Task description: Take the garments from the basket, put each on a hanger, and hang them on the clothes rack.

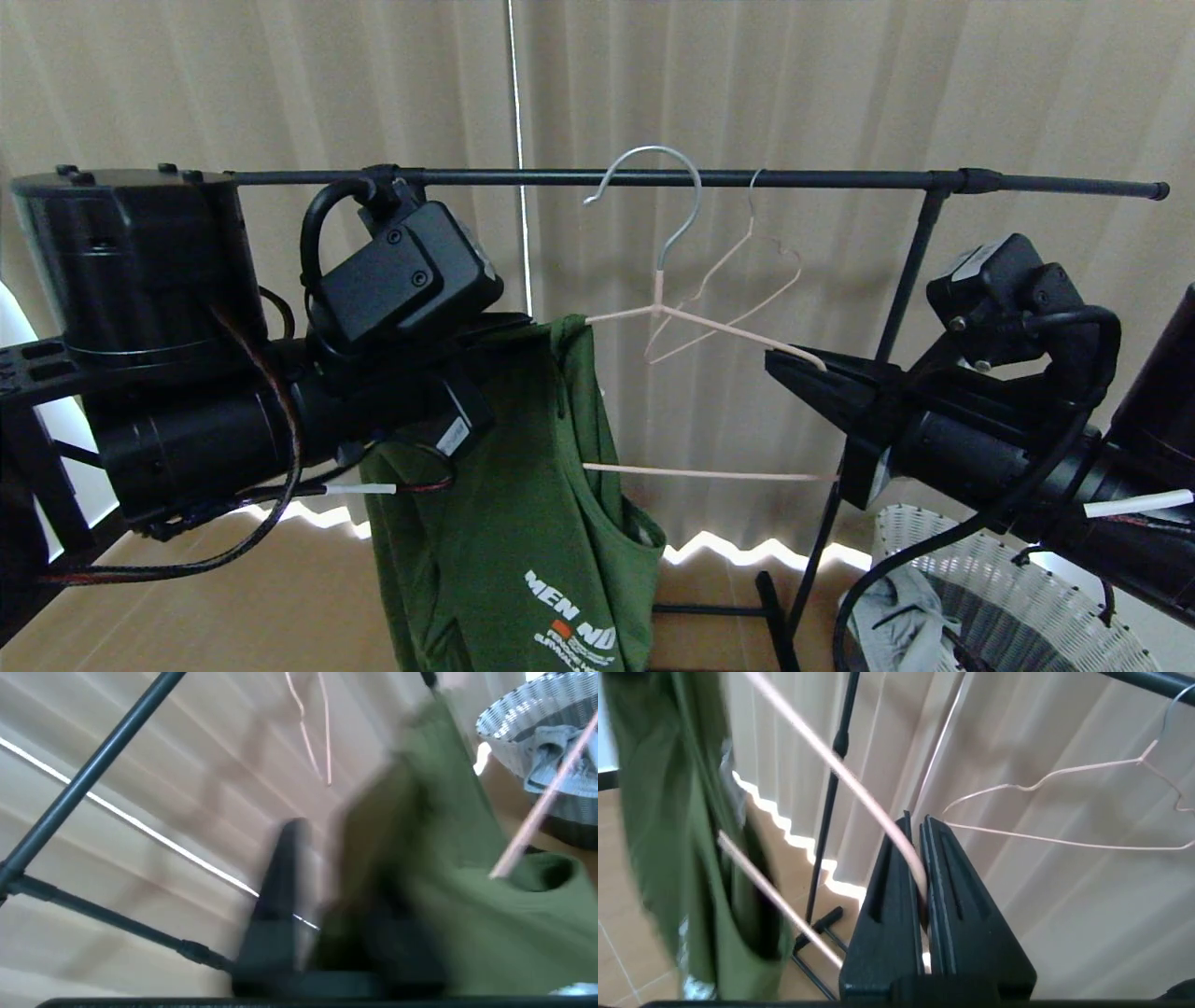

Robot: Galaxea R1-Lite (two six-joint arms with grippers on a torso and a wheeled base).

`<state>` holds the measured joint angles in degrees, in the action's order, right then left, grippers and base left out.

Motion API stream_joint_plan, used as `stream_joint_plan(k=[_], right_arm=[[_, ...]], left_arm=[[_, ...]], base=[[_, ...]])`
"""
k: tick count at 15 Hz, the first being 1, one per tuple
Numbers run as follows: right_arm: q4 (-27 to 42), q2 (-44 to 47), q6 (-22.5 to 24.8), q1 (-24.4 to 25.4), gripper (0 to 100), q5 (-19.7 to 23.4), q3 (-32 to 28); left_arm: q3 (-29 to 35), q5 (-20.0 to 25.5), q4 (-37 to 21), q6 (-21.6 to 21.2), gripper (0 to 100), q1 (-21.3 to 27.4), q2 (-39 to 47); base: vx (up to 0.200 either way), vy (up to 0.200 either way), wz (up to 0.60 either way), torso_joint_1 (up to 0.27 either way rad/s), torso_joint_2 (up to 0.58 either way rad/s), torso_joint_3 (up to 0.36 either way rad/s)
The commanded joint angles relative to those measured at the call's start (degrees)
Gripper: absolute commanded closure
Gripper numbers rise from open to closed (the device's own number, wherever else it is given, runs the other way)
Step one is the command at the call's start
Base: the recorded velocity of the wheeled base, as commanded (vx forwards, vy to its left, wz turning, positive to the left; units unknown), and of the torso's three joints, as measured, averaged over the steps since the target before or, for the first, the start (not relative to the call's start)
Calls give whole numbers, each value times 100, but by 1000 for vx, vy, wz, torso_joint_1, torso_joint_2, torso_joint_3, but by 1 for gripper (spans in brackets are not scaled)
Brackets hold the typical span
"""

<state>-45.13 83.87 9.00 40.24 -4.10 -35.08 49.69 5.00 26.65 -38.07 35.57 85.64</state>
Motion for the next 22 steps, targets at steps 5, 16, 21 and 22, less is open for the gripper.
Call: stream_joint_plan(k=[5, 16, 21, 22], right_arm=[[4, 6, 6, 1, 100, 23, -16], [13, -117, 6, -95, 0, -21, 19], [4, -372, 6, -368, 0, 14, 336], [4, -372, -3, -368, 0, 14, 380]], left_arm=[[-214, 28, 130, 19, 100, -6, -12], [-548, -430, 789, 125, 100, -156, -3], [-548, -1247, 789, 476, 100, -455, 67], [-530, -1247, 789, 564, 100, -455, 67]], base=[[0, 0, 0, 0, 0, 0], [0, 0, 0, 0, 0, 0], [0, 0, 0, 0, 0, 0], [0, 0, 0, 0, 0, 0]])
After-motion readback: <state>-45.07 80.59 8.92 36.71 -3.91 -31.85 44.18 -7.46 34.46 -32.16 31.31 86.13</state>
